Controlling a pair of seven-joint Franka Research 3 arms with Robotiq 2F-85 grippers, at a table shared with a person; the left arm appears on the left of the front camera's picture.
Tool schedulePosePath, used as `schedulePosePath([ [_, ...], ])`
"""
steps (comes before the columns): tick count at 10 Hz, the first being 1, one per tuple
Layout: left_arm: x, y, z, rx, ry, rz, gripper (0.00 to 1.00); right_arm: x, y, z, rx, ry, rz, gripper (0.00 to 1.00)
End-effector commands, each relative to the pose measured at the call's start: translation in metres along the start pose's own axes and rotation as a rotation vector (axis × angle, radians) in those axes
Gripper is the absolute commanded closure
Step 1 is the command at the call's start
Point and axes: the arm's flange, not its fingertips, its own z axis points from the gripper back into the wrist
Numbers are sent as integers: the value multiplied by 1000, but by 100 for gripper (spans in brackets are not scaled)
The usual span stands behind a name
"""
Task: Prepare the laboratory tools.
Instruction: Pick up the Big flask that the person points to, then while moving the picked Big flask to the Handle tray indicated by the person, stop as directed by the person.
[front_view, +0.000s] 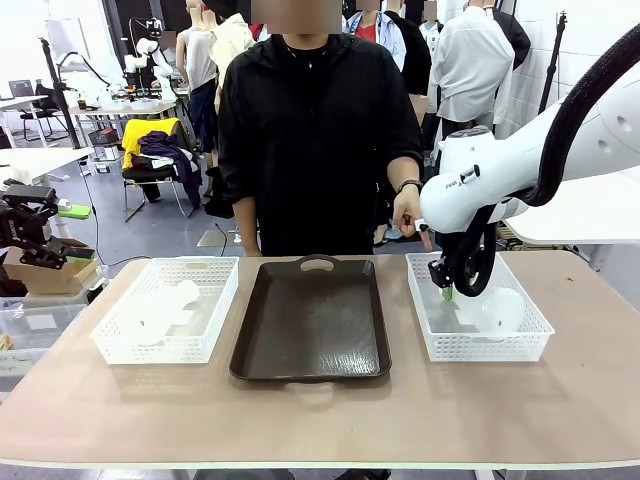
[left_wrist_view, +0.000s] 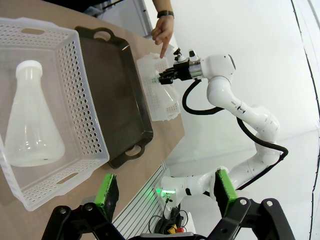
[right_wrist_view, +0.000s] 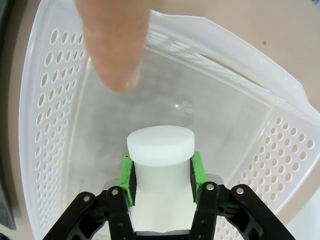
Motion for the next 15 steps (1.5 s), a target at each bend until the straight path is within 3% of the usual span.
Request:
schedulePosePath([
  [1,0,-1,1,-1,-2,-17,0,-3,0,-18,11,-10,-35,100],
  [3,0,-1,1,-1,-2,-17,0,0,-1,0,0,-2,-3,100],
  [15,0,-1,1,-1,-2,-17,0,0,-1,0,0,-2,-3,100],
])
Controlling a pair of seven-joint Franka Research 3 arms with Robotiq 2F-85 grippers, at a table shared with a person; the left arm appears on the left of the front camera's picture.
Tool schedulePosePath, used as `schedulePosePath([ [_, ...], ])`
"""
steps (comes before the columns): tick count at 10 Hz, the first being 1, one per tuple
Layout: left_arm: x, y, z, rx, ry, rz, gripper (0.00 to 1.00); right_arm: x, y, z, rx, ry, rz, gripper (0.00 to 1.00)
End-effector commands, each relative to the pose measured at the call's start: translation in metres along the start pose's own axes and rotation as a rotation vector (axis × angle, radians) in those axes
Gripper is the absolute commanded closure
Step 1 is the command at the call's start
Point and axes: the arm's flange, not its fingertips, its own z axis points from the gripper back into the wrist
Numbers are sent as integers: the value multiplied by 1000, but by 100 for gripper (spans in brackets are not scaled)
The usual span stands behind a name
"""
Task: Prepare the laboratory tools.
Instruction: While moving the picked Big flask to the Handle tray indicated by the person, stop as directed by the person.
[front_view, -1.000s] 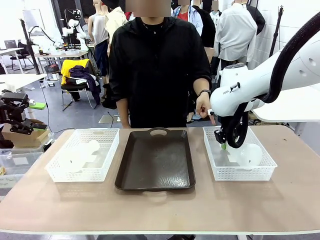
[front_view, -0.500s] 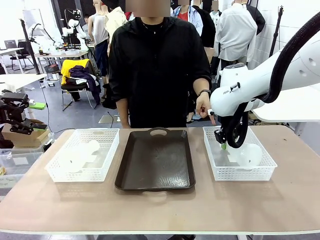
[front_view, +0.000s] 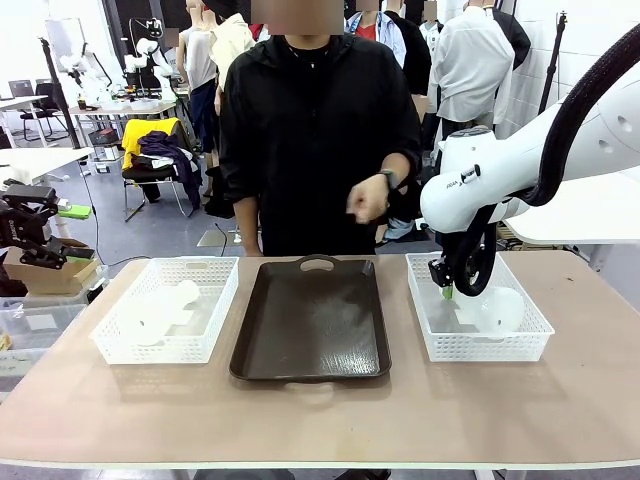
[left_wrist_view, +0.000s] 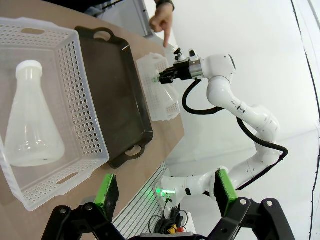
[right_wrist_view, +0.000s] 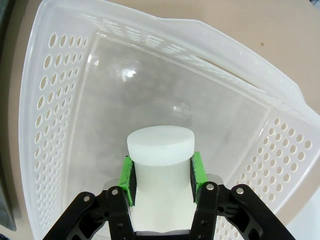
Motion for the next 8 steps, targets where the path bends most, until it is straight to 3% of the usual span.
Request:
schedulePosePath([
  [1,0,-1,1,-1,-2,-17,0,0,0,-1,1,5,0,100],
  [8,0,-1,1,-1,-2,-17,0,0,0,-1,1,5,0,100],
])
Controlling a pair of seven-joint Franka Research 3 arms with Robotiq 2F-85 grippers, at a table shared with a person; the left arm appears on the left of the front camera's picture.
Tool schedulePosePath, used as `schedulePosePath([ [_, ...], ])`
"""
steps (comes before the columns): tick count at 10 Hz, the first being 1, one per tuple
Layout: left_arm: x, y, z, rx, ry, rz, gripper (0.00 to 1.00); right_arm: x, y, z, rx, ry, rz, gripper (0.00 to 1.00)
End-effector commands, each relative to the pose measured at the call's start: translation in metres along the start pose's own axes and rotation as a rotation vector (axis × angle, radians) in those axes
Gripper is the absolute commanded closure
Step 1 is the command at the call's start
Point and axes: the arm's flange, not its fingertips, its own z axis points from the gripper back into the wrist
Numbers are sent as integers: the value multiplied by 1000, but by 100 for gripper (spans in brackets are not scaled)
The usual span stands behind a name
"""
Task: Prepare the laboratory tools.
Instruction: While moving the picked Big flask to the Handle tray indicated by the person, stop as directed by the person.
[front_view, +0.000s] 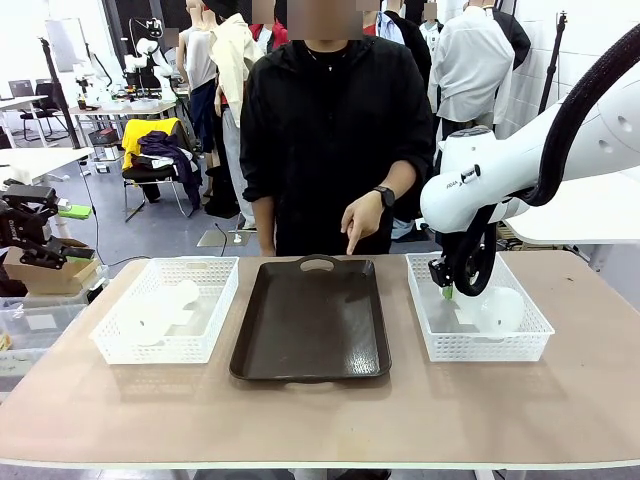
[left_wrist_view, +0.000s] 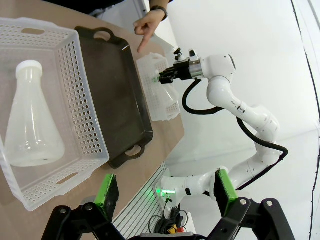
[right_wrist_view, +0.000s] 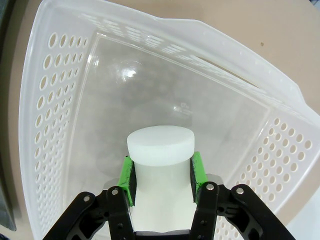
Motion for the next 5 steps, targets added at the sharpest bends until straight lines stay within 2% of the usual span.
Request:
schedulePosePath([
  [1,0,-1,1,-1,-2,-17,0,0,0,-1,1,5,0,100],
  [5,0,-1,1,-1,-2,-17,0,0,0,-1,1,5,0,100],
])
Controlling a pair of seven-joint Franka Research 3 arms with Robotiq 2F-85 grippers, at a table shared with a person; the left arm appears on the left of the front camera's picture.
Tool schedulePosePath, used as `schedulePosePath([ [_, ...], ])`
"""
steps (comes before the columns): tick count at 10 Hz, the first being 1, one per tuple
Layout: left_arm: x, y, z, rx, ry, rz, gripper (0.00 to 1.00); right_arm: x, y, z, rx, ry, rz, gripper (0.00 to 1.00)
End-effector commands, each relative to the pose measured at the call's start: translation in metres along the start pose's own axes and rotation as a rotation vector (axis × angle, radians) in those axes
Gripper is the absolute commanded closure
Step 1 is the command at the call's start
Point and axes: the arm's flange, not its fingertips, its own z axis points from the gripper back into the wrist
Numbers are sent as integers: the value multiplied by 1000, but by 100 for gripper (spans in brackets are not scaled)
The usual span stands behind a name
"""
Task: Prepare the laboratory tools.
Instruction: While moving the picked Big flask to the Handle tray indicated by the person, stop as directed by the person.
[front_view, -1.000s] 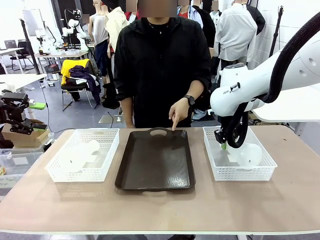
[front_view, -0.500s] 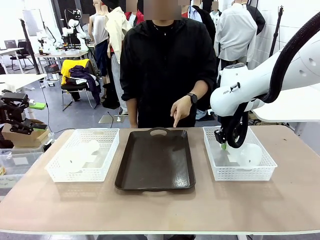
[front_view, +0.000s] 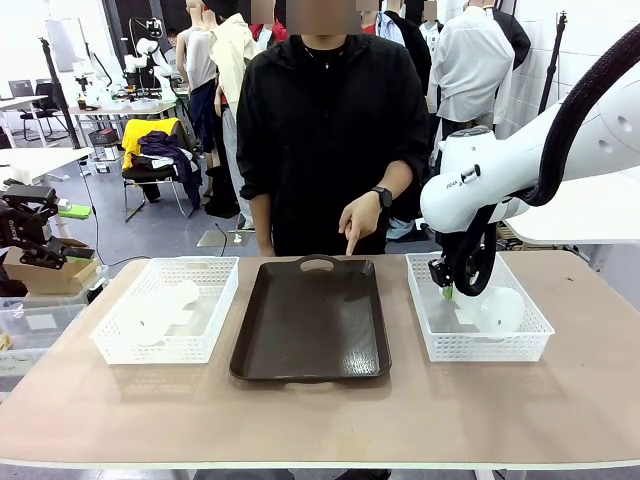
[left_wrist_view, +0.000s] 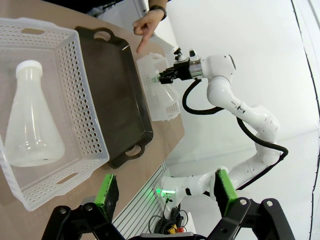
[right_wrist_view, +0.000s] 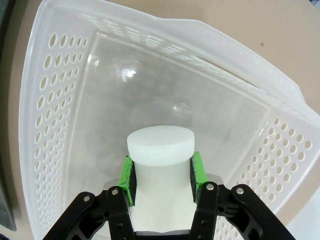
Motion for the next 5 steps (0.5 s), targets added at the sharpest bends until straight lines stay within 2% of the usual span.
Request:
schedulePosePath([
  [1,0,-1,1,-1,-2,-17,0,0,0,0,0,0,0,100],
  [5,0,-1,1,-1,-2,-17,0,-17,-5,50,-19,-17,-75,100],
])
